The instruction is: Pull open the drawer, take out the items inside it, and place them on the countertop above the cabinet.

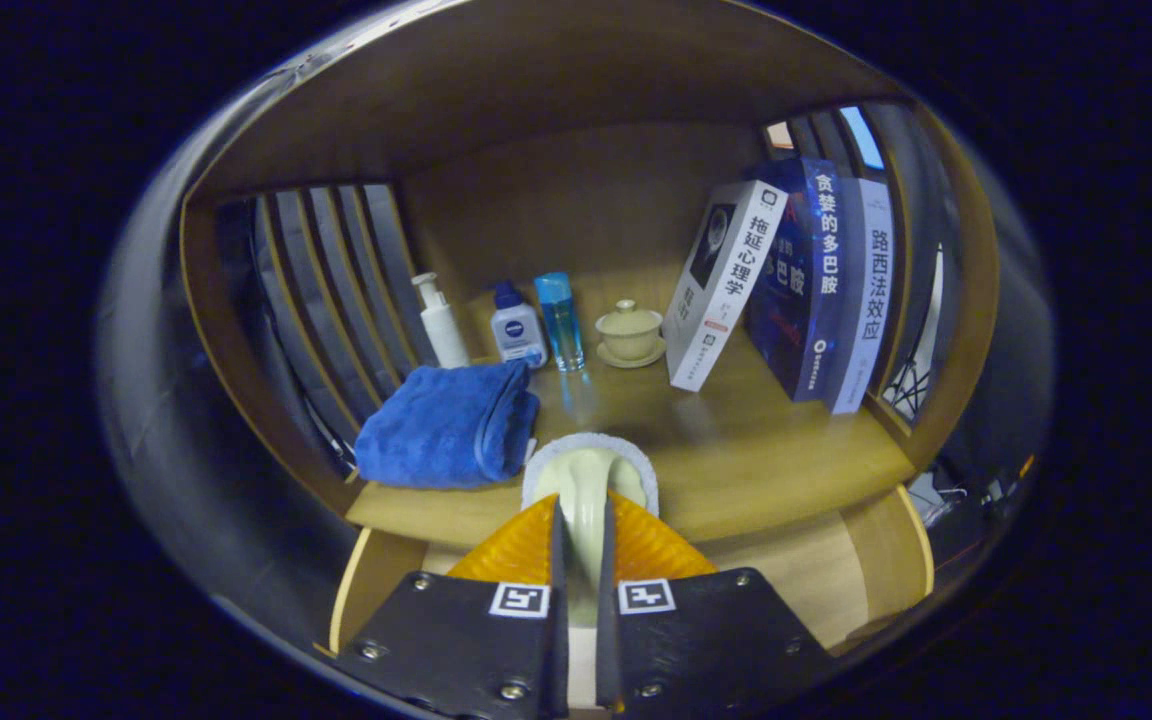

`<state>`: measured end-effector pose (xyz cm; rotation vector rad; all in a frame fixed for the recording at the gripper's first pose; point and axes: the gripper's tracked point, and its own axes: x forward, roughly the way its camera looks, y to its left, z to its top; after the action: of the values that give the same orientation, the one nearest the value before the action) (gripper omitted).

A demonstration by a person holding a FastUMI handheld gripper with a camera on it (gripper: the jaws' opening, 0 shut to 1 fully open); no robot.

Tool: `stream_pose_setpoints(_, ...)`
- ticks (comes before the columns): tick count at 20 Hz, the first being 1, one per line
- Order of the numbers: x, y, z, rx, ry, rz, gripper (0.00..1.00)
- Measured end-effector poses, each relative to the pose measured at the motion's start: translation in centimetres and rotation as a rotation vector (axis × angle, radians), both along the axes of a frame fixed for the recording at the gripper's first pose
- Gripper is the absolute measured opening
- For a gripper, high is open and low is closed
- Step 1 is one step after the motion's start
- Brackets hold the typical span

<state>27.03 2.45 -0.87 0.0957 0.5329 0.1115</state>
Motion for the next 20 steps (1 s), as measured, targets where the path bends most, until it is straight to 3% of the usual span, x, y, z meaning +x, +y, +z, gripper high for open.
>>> stream_pose_setpoints(4,3.9,-0.4,2.4,0.032,-0.136,-0.049,0.11)
stream_pose_setpoints(7,6.5,-0.6,2.0,0.03,-0.159,-0.06,0.11)
stream_pose_setpoints(14,11.3,0.1,-1.0,-0.084,-0.282,-0.009,0.14)
stream_pose_setpoints(17,12.0,-0.7,-3.0,-0.08,-0.245,-0.04,0.19)
stream_pose_setpoints(20,12.9,-1.8,-2.5,-0.08,-0.317,-0.108,0.2)
